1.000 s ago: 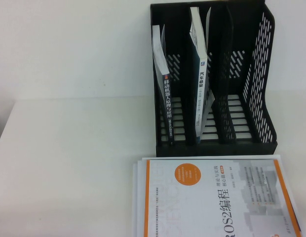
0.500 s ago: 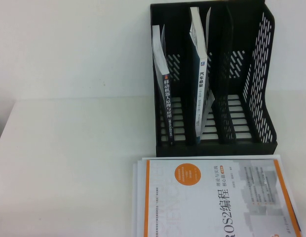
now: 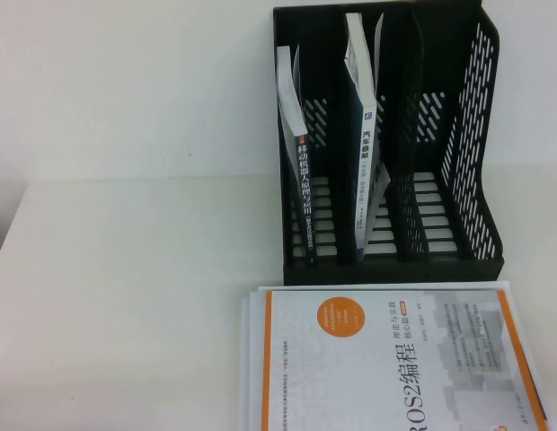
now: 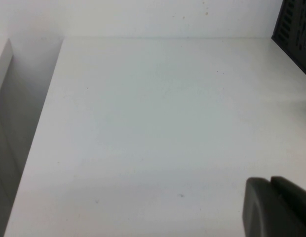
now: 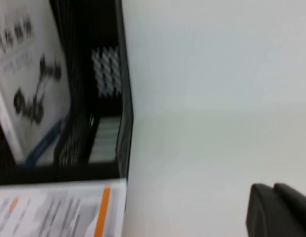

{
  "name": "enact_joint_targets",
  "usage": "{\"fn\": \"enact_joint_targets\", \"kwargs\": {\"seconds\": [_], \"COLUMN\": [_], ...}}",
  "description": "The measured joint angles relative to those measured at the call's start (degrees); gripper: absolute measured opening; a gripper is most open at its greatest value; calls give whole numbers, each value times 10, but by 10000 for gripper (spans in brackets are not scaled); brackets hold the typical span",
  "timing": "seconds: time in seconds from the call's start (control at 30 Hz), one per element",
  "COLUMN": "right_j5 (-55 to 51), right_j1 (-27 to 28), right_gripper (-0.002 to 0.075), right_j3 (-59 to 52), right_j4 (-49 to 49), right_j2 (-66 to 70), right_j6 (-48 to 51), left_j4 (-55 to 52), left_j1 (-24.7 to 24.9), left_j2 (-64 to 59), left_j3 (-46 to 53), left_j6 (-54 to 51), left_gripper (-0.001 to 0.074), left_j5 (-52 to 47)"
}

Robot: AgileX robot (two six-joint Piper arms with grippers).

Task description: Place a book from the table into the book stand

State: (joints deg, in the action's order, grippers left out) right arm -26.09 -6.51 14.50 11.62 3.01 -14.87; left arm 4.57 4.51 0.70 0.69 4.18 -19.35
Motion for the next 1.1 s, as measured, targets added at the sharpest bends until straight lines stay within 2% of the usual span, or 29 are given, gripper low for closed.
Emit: {"fn": "enact_joint_targets", "kwargs": {"seconds": [0.13, 0.3, 0.4, 0.57, 0.73, 1.1], "right_j5": [88, 203, 180, 76, 69, 68], "right_j1": [7, 12, 12, 12, 13, 14], "right_gripper": [-3, -3, -3, -3, -3, -3], "right_j3": [-63, -149, -158, -160, -159, -159], "right_j4": [14, -18, -33, -40, -47, -81], "right_j2": [-37, -37, -37, -37, -37, -37], "right_j6": [4, 6, 12, 18, 64, 65], "left_j4": [-1, -1, -1, -1, -1, -1], "left_j1": [0, 0, 0, -1, -1, -1], "left_j2": [1, 1, 1, 1, 1, 1], "left_j3": [0, 0, 0, 0, 0, 0], "left_j6": [0, 0, 0, 0, 0, 0], "left_gripper": [-2, -3, -3, -3, -3, -3], "left_j5": [0, 0, 0, 0, 0, 0]}}
